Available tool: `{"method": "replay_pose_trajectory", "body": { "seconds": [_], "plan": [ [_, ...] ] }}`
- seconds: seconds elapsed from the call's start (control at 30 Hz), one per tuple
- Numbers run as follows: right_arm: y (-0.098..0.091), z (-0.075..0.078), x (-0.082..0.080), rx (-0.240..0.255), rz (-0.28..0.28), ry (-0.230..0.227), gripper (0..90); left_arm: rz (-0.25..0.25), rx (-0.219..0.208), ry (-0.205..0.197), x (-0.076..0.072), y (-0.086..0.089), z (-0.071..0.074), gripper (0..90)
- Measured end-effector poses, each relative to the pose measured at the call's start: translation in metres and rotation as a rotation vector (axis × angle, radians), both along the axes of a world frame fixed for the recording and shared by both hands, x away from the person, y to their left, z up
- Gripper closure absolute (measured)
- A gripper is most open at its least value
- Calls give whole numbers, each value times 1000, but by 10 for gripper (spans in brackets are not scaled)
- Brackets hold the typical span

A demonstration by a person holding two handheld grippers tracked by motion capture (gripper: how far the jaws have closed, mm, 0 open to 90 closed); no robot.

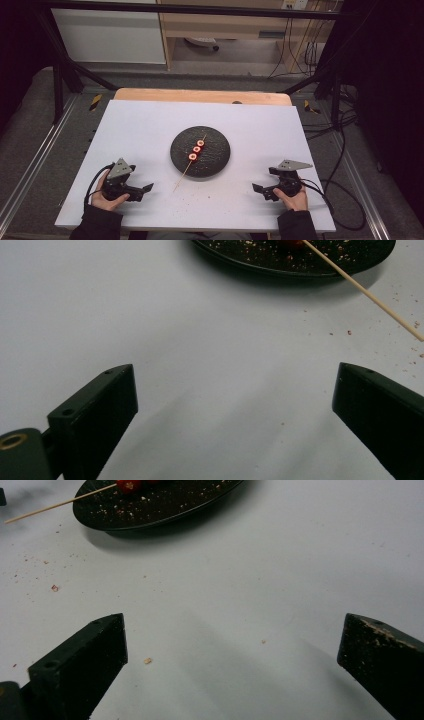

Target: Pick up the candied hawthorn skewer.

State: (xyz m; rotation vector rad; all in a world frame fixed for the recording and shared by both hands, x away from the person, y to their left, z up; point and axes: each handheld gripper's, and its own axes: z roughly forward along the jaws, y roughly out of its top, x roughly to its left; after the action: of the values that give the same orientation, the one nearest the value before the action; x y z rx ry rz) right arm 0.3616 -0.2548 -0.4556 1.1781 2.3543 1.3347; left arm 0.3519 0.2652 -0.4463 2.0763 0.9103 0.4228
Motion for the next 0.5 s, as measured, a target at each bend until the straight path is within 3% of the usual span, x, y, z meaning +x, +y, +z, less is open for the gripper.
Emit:
{"method": "replay_pose_trajectory", "body": {
  "seconds": [0.5],
  "plan": [
    [1, -1, 0, 2, 2, -3, 8, -18, 11, -2, -1, -10, 2, 44]
  ]
}}
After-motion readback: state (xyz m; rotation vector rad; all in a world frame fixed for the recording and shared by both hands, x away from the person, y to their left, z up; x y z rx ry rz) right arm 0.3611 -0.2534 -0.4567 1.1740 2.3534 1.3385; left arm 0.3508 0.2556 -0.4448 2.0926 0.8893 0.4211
